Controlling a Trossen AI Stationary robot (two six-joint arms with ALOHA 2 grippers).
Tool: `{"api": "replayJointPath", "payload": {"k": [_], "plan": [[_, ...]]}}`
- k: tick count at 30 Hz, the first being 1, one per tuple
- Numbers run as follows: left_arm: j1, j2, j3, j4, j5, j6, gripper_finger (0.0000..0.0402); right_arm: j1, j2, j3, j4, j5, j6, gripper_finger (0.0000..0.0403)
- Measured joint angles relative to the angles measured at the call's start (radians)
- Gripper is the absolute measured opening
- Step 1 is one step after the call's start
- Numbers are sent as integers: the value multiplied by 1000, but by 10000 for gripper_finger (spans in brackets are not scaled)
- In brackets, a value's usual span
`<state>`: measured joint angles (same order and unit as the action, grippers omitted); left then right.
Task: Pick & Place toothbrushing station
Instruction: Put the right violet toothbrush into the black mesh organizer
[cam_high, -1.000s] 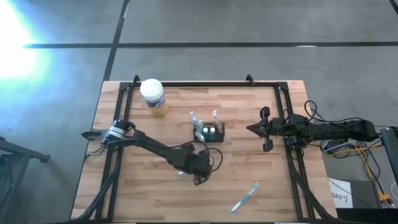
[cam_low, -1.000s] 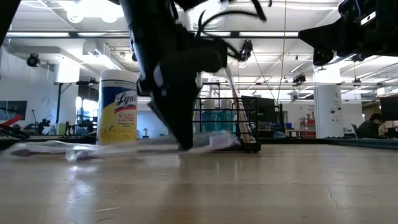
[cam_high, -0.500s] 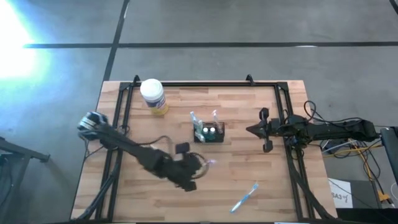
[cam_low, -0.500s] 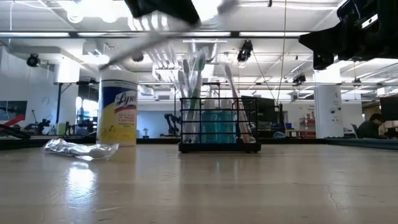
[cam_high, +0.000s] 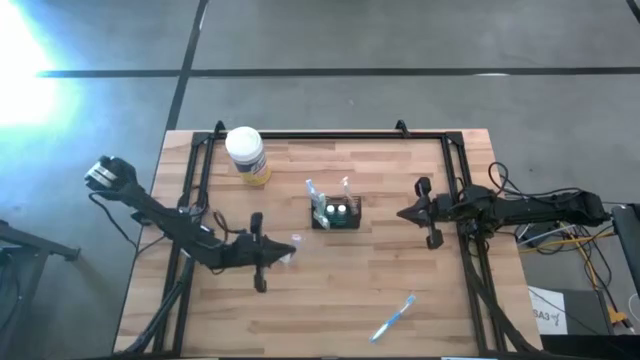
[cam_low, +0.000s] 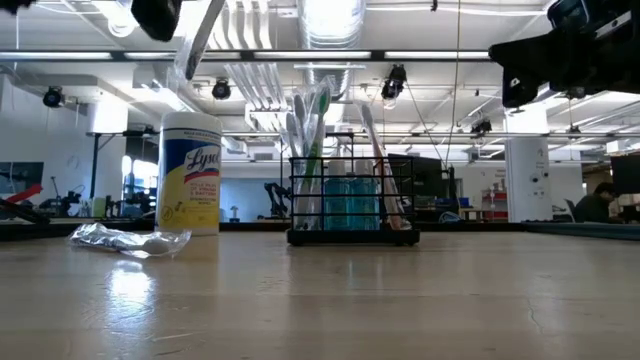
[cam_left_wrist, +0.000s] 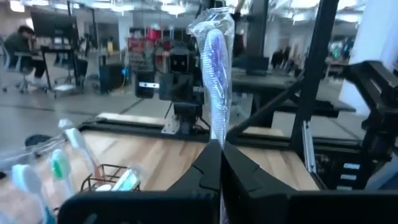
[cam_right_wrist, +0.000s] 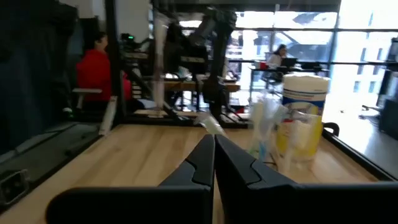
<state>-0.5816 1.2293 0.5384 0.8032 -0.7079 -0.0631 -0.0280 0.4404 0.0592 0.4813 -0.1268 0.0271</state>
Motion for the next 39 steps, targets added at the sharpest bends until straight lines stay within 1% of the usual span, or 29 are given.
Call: {"api": "replayJointPath", "payload": {"k": [2, 4, 7, 11, 14, 17, 18, 24, 28, 32, 39], "plan": [[0, 3, -46, 78, 0, 16, 1, 3, 6, 0, 15, -31, 0, 9], [0, 8, -64, 89, 1, 18, 1, 14, 18, 0, 40, -37, 7, 8], [4, 26, -66, 87, 3, 27, 1, 34, 59, -1, 92, -39, 30, 9], [6, 55, -30, 83, 7, 115, 1, 73, 149, -1, 216, -39, 26, 12], [12, 72, 9, 71, 32, 182, 1, 99, 232, -1, 339, -39, 27, 31], [20, 83, 51, 43, 70, 229, 1, 123, 315, 0, 457, -39, 37, 63], [23, 83, 63, 29, 70, 237, 1, 128, 341, 9, 472, -40, 42, 75], [52, 98, 122, 2, 72, 241, 1, 140, 494, 128, 441, -31, 64, 150], [71, 102, 148, -13, 93, 233, 0, 140, 606, 235, 442, -31, 70, 189], [86, 112, 162, -19, 104, 219, 0, 144, 719, 348, 443, -66, 82, 213], [111, 124, 170, -19, 109, 226, 0, 160, 918, 526, 442, -111, 100, 240]]}}
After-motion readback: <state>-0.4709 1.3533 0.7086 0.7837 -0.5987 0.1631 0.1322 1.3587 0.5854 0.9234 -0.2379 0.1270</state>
